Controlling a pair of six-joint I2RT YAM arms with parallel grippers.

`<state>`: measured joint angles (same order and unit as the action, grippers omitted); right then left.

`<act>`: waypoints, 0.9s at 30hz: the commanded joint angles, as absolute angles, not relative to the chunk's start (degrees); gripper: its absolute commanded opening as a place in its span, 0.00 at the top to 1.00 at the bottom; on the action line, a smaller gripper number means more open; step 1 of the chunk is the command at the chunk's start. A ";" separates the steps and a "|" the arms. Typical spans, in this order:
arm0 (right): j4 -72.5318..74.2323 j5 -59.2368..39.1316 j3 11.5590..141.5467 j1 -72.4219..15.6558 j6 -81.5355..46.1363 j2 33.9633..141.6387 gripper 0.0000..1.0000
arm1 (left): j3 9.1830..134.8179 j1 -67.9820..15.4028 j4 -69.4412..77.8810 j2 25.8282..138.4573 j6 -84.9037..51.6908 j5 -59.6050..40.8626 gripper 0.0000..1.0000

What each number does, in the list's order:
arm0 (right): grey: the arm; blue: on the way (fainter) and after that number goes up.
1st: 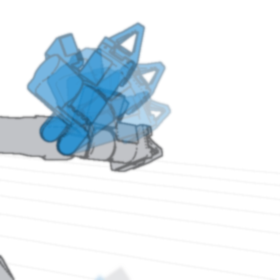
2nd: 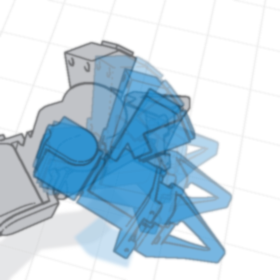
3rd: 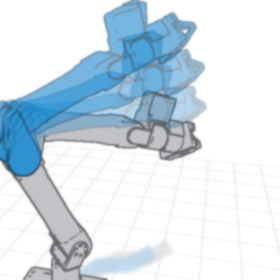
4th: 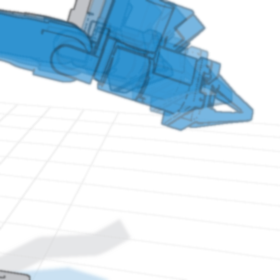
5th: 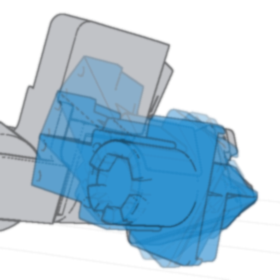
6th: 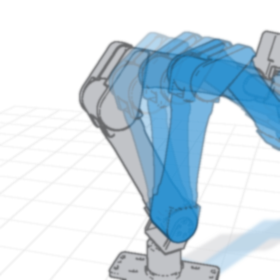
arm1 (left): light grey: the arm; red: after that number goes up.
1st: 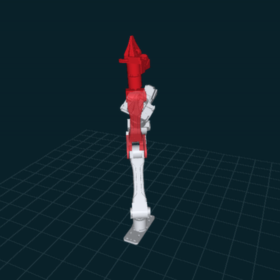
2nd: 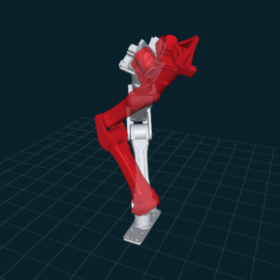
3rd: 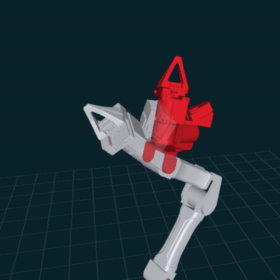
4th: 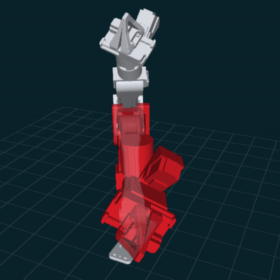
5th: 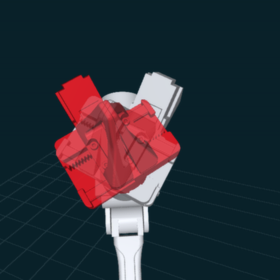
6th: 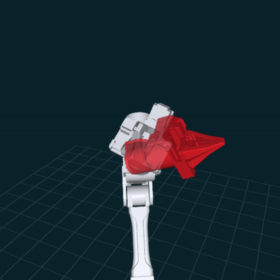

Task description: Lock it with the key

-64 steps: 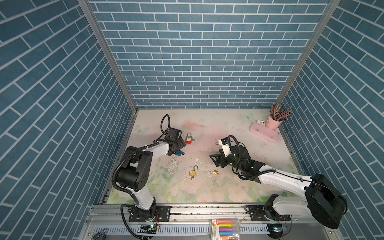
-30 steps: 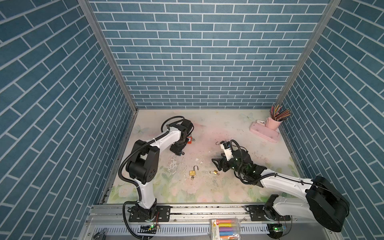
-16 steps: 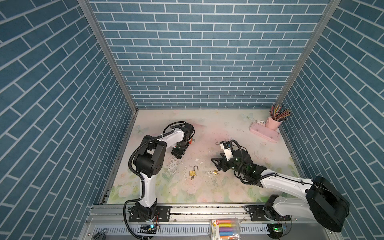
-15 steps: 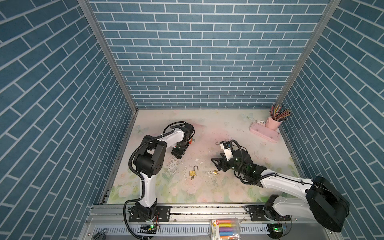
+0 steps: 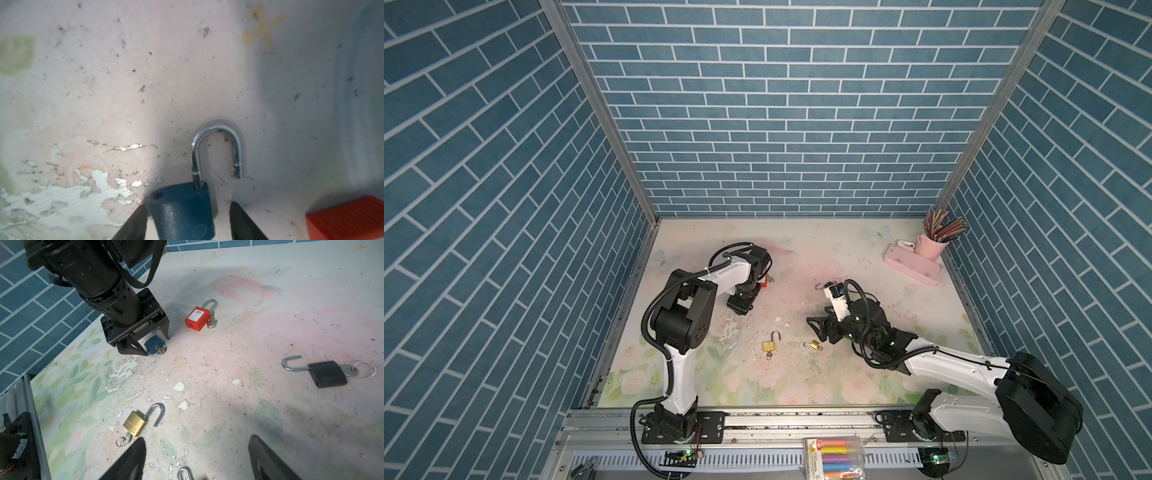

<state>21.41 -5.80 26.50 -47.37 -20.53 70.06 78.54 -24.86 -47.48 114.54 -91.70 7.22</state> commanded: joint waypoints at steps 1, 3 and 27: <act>20.68 -5.76 27.47 -47.72 -19.76 69.30 0.22 | 75.59 -24.13 -47.71 116.43 -92.11 7.52 0.39; 20.54 -5.63 27.51 -47.68 -19.78 69.21 0.22 | 75.41 -24.18 -47.58 116.43 -91.96 7.26 0.41; 15.88 8.76 28.65 -47.64 -21.21 56.28 0.23 | 67.74 -26.58 -32.68 104.36 -55.23 5.39 0.97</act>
